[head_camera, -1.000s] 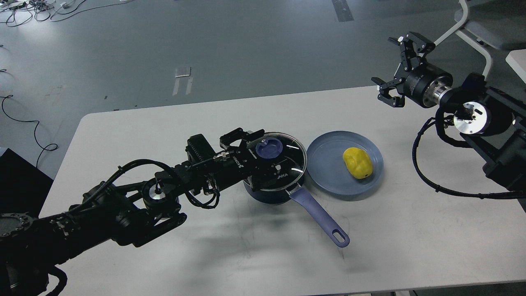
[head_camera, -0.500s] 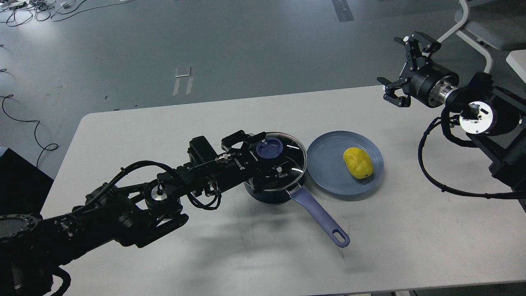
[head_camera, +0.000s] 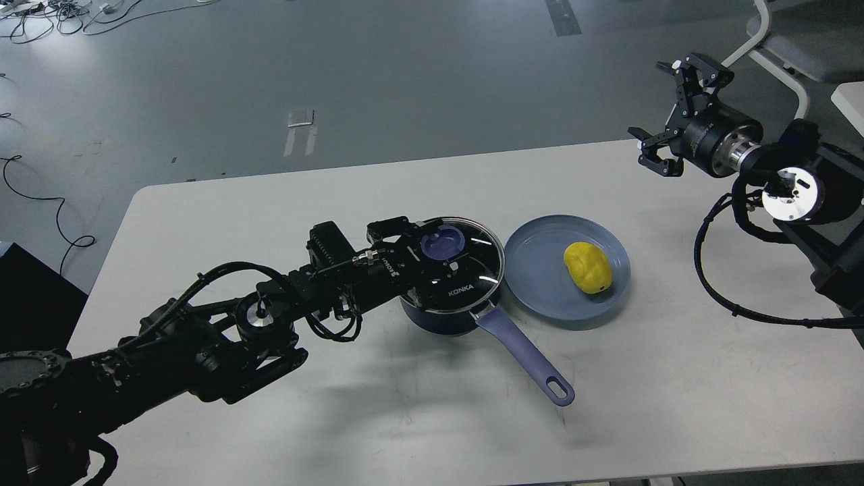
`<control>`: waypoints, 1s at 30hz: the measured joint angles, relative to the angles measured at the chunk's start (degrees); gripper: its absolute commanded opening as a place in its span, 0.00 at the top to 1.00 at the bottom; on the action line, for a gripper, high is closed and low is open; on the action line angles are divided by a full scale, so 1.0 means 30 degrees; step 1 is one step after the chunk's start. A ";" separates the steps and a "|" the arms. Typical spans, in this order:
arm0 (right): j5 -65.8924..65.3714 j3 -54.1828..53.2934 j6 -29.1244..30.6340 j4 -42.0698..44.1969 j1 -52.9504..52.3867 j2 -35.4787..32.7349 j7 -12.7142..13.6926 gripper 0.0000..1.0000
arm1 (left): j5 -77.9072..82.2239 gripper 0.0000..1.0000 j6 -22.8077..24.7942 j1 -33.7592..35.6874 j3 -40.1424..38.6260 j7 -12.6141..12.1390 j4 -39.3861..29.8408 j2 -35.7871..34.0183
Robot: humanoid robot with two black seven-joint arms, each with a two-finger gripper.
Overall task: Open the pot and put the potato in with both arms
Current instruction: 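Close the left gripper on the blue lid knob, then lift the glass lid off the saucepan and carry it toward the robot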
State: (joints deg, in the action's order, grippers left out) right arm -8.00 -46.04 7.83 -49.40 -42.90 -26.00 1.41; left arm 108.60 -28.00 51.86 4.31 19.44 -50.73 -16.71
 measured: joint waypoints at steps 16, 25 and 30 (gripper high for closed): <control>0.0001 -0.0027 -0.0032 0.0003 0.0002 -0.0062 0.0000 0.00 | -0.0789 0.45 0.0002 0.0241 -0.0167 0.0224 -0.0856 -0.0632; 0.0000 0.0058 -0.0033 0.0000 -0.0165 -0.0070 -0.0001 0.00 | -0.3946 0.45 0.0001 0.3608 -0.0159 0.0264 -0.2671 -0.3089; 0.0001 0.0155 -0.0031 -0.0033 -0.0385 0.0064 -0.0001 0.00 | -0.3853 0.45 0.0001 0.3345 -0.0023 0.0263 -0.2678 -0.4962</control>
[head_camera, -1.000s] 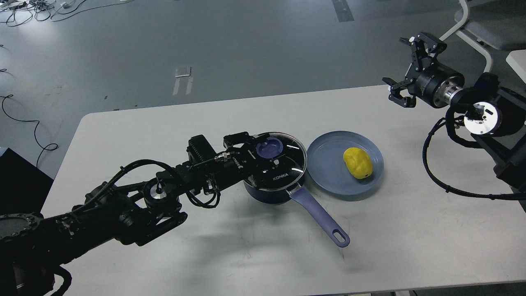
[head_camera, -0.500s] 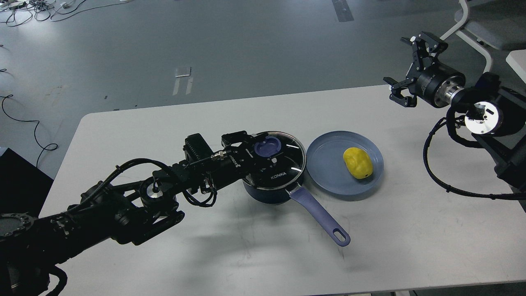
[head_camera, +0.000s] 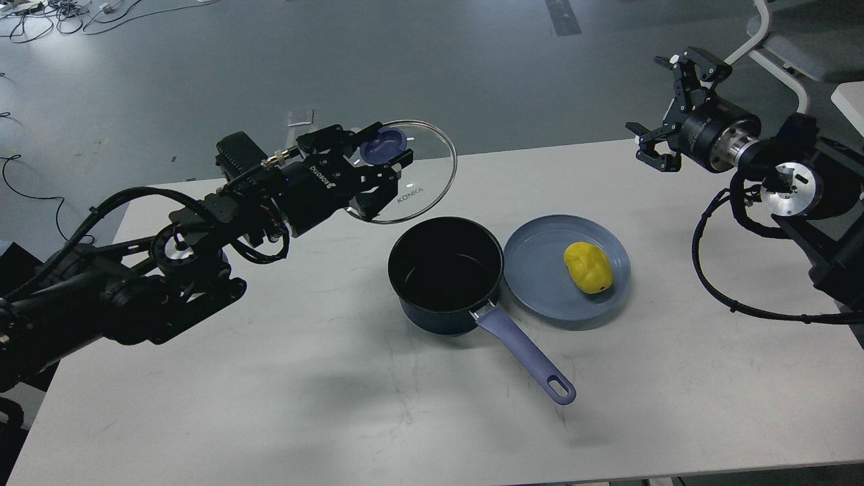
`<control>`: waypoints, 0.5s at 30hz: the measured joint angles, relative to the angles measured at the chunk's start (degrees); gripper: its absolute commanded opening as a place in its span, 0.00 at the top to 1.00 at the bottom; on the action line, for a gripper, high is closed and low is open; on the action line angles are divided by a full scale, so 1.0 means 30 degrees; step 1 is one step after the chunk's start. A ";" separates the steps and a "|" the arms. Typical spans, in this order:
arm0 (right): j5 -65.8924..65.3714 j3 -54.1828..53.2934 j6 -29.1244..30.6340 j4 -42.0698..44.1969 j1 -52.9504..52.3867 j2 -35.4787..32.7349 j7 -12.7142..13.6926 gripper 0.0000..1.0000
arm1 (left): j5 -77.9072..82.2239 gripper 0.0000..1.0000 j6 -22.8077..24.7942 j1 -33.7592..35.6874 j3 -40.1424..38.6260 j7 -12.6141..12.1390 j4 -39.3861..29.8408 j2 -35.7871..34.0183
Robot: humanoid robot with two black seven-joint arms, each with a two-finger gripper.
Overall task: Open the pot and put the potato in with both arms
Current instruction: 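Lift the glass lid off the saucepan and carry it toward the robot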
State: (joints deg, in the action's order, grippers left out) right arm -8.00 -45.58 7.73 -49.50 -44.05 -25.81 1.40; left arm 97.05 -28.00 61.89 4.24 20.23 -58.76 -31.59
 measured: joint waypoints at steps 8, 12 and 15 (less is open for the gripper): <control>0.0000 0.0098 0.0000 0.0005 -0.0050 0.0046 0.0000 0.00 | 0.0689 0.45 0.0001 -0.3278 0.0034 0.0649 0.0382 -0.2353; 0.0000 0.0145 0.0000 0.0006 -0.0038 0.0049 0.0000 0.00 | 0.0740 0.45 0.0000 -0.5138 0.0040 0.0700 0.1011 -0.2528; 0.0000 0.0196 -0.0001 0.0006 -0.0024 0.0049 0.0000 0.00 | 0.0608 0.45 0.0001 -0.5945 0.0033 0.0694 0.2004 -0.2370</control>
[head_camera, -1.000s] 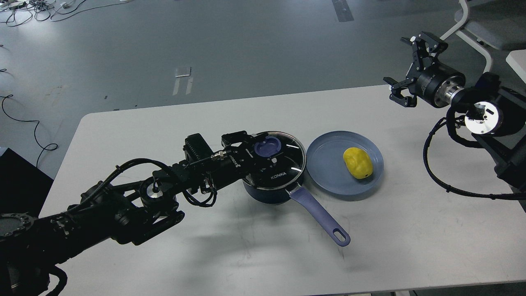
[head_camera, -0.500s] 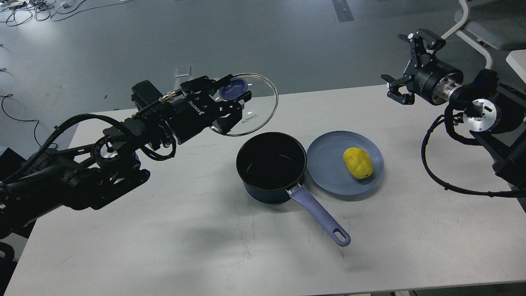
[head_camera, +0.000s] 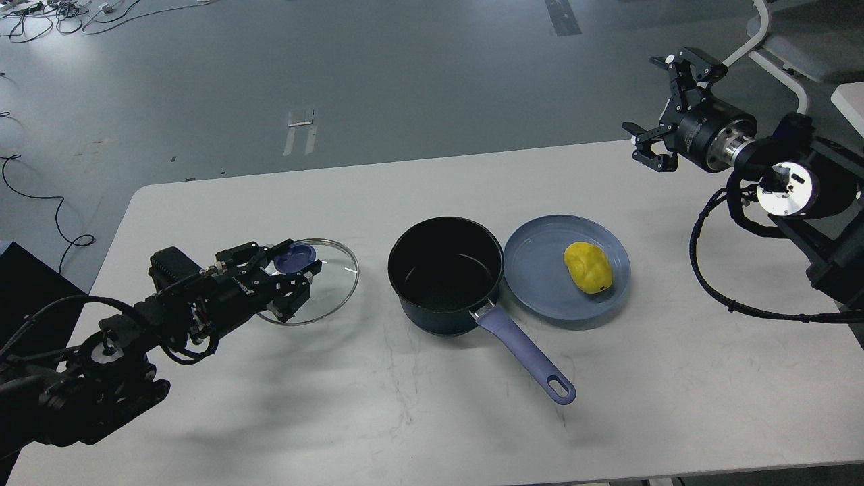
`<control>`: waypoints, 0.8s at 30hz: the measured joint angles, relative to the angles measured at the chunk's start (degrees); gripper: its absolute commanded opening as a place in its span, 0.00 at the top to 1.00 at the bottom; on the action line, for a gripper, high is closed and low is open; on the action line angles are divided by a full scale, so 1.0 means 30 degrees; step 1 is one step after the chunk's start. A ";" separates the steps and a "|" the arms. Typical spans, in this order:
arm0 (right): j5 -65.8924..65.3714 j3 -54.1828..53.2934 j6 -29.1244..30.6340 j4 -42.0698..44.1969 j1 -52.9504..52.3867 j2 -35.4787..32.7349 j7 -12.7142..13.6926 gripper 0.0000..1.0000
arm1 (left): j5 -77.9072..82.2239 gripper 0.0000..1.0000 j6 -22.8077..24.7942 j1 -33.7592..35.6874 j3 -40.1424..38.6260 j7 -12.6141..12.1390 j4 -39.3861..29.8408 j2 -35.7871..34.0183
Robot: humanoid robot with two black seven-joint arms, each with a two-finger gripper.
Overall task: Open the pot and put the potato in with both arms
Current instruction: 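Lift the glass lid off the saucepan and carry it toward the robot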
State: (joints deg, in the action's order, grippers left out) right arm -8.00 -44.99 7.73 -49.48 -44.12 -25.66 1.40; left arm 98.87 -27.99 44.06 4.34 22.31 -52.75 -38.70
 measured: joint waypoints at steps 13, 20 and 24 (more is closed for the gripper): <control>0.0000 0.0039 0.0009 0.0022 -0.0007 -0.0175 0.0000 0.00 | -0.0695 0.38 0.0000 -0.0832 -0.0073 0.0113 0.1408 0.0888; -0.0009 0.0056 0.0030 -0.0084 0.0030 -0.0199 0.0000 0.00 | -0.2251 0.35 -0.0009 -0.1295 -0.0064 0.0594 0.1886 0.1454; -0.0009 0.0054 0.0031 -0.0113 0.0081 -0.0248 0.0001 0.00 | -0.2455 0.17 -0.0008 -0.1324 -0.0042 0.0683 0.2198 0.1644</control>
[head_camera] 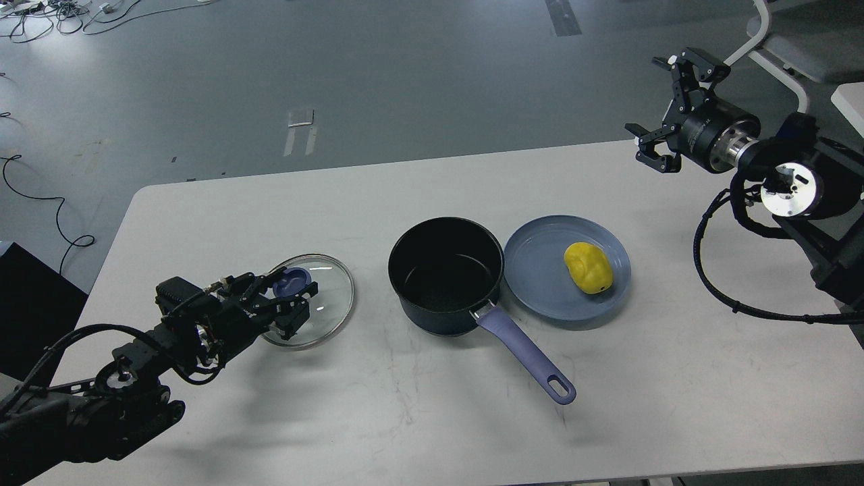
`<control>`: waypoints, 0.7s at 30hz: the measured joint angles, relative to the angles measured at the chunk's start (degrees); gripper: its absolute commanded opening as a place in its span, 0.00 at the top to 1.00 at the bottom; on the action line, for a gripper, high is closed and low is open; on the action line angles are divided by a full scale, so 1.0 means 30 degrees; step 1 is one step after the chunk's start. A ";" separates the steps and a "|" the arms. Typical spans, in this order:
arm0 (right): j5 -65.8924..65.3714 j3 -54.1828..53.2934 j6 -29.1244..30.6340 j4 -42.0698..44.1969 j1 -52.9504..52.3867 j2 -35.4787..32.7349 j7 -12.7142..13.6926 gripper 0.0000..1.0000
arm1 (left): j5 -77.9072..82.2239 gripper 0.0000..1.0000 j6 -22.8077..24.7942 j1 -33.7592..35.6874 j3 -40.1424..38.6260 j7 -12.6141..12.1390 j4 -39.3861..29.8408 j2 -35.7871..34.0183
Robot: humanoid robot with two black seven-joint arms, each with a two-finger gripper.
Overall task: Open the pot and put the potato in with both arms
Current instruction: 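Set the lid on the table, release it, and raise the left gripper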
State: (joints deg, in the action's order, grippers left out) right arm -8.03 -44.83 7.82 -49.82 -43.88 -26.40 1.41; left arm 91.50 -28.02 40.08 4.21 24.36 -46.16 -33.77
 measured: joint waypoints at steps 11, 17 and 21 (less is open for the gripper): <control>0.0007 -0.0027 0.0150 -0.0065 -0.0049 -0.0218 0.0038 0.00 | -0.1698 0.02 0.0007 0.0291 -0.0257 0.0379 -0.0088 0.0022; -0.0551 0.0910 0.0257 -0.0517 -0.0214 -0.0307 -0.0076 0.00 | -0.5523 0.02 0.0012 0.2015 -0.0304 0.1173 -0.0449 -0.0097; -0.3453 0.2802 0.0269 -0.1854 -0.0652 -0.1212 -0.0597 0.00 | -1.0043 0.02 0.0364 0.4201 -0.0907 0.1209 -0.2047 -0.0228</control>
State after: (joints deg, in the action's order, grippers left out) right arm -18.39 -36.43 8.63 -55.38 -45.83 -30.04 -0.39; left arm 61.38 -26.93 52.69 1.49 27.98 -52.30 -34.45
